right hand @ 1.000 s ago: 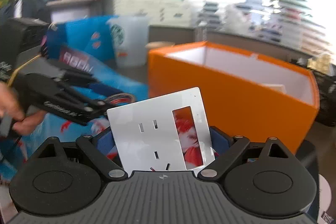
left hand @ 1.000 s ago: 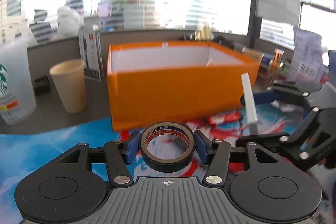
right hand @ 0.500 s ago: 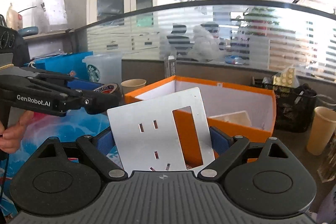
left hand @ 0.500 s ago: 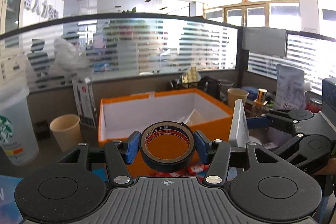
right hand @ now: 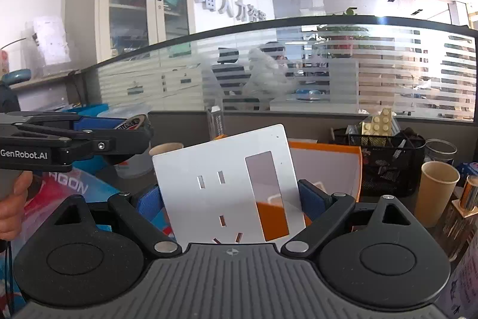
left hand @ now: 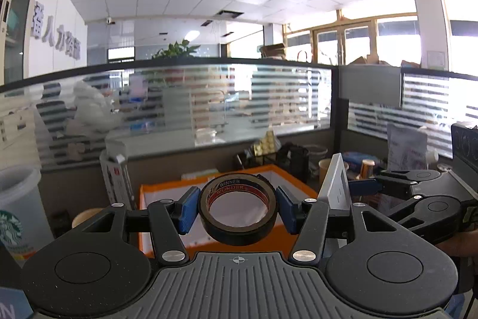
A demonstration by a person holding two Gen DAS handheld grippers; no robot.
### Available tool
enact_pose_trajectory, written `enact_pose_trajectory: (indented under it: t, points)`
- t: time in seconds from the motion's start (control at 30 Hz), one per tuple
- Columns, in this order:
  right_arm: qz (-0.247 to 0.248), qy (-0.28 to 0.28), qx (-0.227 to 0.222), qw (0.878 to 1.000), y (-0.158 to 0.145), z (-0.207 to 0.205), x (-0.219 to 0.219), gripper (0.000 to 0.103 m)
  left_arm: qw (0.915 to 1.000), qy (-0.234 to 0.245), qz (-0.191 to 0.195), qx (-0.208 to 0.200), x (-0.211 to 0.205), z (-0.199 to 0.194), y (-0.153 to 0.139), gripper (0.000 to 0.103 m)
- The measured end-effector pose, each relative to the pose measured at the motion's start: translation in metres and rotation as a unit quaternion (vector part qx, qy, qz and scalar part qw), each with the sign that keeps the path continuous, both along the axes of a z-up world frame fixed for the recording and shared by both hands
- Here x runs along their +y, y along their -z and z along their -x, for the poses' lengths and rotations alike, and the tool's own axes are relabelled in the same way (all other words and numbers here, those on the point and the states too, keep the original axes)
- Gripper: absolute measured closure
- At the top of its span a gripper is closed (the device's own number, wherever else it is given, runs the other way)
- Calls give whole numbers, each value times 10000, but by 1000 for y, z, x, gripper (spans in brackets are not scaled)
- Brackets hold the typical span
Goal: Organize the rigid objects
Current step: 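Carry the tape roll and switch plate over the orange box with both tools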
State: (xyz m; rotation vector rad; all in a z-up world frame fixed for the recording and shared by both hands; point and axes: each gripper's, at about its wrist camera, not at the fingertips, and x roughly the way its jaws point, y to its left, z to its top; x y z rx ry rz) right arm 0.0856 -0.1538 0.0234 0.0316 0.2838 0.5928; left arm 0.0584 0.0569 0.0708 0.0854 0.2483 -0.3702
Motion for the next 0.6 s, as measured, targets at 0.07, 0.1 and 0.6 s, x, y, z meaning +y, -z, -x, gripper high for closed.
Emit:
enact_pose_trajectory:
  t: [0.07,0.1,0.6]
  points:
    - [-11,7,-32,10000,-6,-5,1,12,10000,-9,30,-47,0,-4,-5,49]
    - [-11,47,-53,10000,-8,-7,1,12,10000,-20,42,-70,1,-7,-7,49]
    - [-189,118,-215,9995,-38,-53,9,12,9994,-199,197,-216,15,-55,-33,49]
